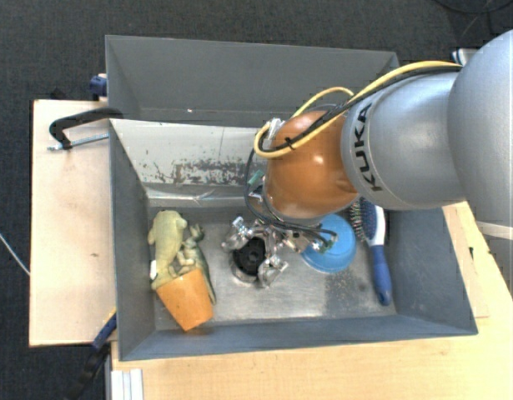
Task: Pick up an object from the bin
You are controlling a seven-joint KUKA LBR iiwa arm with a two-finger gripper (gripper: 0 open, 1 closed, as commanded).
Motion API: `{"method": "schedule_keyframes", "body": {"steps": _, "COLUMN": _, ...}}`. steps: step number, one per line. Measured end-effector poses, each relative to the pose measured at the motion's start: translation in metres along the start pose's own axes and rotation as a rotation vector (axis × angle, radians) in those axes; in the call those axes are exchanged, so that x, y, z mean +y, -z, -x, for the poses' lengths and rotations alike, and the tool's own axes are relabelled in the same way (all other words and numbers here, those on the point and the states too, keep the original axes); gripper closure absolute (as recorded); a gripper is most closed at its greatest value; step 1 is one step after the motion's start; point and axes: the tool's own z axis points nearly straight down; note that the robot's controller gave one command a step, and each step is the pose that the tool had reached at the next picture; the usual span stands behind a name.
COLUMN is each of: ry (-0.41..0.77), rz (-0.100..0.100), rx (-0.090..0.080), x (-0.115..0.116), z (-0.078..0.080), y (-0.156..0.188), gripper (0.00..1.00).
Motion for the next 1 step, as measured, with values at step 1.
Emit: {"method": "schedule_keyframes", "body": {"steps": 1, "ry": 0.057, "rz": -0.003, "rx": 0.005, "x": -0.0142, "z": 0.0085, "y": 0.1542, "gripper": 1.00}}
